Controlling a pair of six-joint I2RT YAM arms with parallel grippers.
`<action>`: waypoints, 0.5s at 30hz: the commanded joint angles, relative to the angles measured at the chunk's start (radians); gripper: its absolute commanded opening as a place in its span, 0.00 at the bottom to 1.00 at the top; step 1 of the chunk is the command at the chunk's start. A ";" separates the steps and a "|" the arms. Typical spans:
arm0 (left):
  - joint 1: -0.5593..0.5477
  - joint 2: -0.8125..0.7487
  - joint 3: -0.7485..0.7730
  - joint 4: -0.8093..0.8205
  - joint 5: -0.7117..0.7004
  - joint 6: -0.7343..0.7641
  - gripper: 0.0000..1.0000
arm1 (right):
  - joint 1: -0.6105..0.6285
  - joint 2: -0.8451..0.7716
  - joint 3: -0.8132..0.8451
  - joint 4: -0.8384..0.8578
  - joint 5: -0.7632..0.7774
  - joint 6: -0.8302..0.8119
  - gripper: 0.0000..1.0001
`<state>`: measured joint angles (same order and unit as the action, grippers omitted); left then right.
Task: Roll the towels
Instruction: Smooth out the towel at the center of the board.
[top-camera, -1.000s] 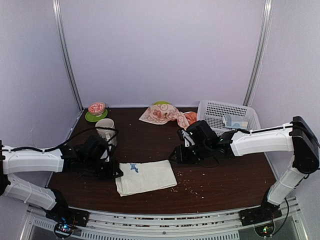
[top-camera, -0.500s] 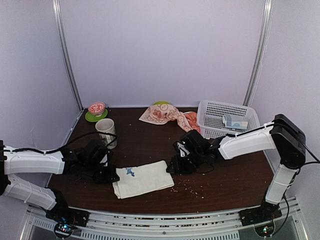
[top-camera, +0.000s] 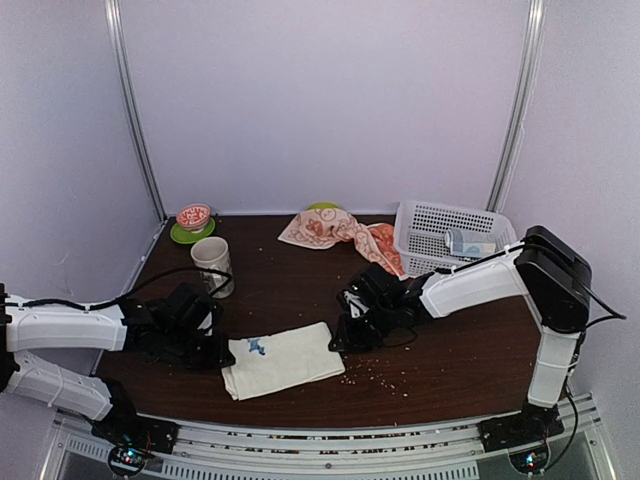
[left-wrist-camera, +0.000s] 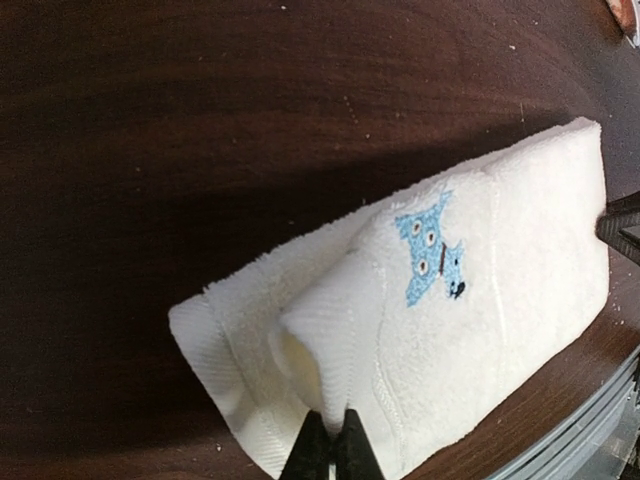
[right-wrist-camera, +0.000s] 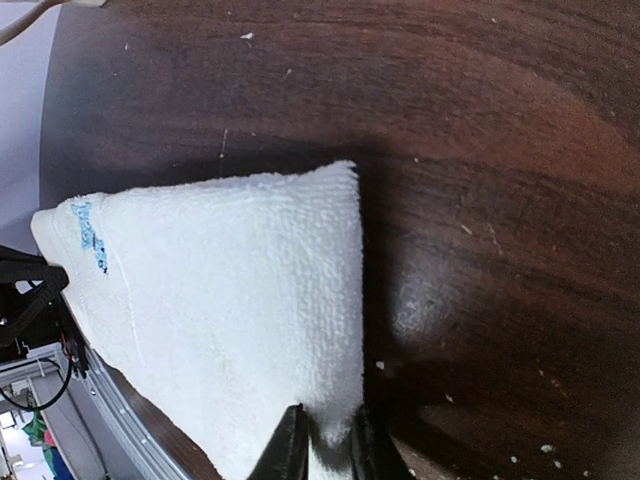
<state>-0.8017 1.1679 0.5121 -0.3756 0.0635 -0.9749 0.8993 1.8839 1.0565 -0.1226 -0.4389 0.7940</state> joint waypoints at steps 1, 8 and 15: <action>0.004 -0.002 -0.013 0.004 -0.013 0.004 0.00 | 0.013 0.028 0.034 -0.016 -0.011 -0.007 0.09; 0.002 0.033 0.043 0.023 -0.002 0.058 0.00 | 0.009 -0.096 -0.007 -0.105 0.218 -0.029 0.00; 0.000 0.208 0.190 0.091 0.067 0.130 0.00 | 0.006 -0.242 -0.050 -0.249 0.433 -0.053 0.00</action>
<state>-0.8021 1.2892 0.6167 -0.3428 0.0910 -0.9077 0.9134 1.7210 1.0481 -0.2543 -0.1940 0.7616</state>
